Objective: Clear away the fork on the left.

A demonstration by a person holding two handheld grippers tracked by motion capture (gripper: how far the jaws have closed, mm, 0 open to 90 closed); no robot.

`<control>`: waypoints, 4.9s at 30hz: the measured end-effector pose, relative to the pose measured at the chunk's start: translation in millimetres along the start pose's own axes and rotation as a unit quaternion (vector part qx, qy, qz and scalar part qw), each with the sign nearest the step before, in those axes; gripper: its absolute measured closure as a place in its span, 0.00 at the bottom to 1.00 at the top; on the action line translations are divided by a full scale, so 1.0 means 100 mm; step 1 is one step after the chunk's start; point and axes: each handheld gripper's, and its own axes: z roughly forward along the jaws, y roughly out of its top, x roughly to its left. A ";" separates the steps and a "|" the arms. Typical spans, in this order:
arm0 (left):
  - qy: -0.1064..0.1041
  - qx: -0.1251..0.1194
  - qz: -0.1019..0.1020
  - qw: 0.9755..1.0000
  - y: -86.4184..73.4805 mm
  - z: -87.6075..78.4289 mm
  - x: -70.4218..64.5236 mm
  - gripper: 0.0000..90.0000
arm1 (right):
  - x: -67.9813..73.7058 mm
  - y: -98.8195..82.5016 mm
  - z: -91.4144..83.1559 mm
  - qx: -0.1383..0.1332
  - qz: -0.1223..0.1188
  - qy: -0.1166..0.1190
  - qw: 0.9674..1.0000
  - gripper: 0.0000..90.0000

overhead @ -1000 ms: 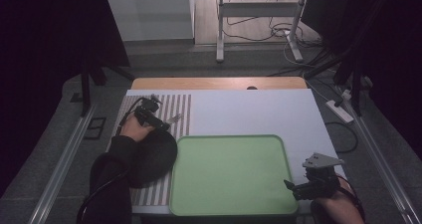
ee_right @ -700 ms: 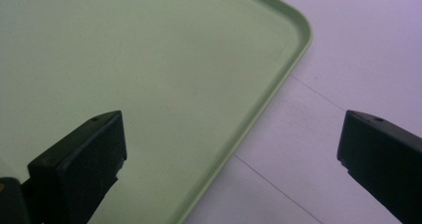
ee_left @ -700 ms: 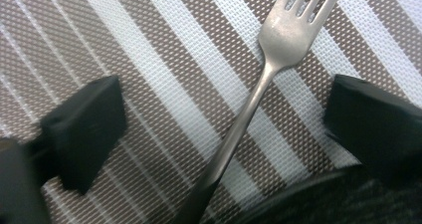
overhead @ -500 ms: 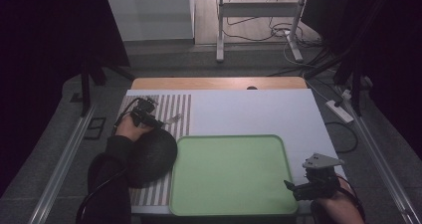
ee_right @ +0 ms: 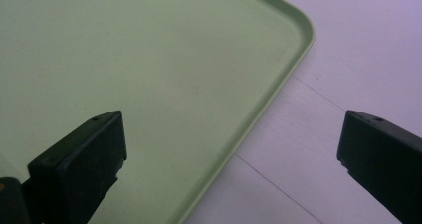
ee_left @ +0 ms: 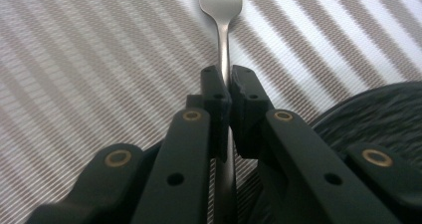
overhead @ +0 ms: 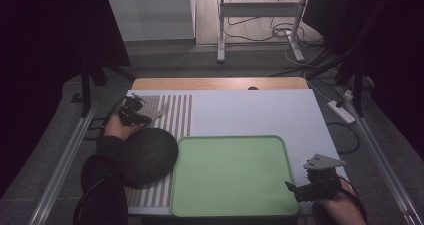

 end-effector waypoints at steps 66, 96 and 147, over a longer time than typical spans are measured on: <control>-0.071 0.013 0.023 0.997 -0.47 -0.42 -1.73 0.94 | 0.00 0.01 0.00 -0.004 -0.003 0.002 1.000 0.00; -0.081 0.054 0.039 0.994 -0.22 0.08 -2.54 0.94 | 0.01 0.01 0.01 0.002 -0.008 0.002 1.000 0.00; -0.066 0.052 0.038 0.996 -0.27 0.16 -2.09 0.94 | 0.01 0.01 0.01 0.003 -0.012 0.005 1.000 0.00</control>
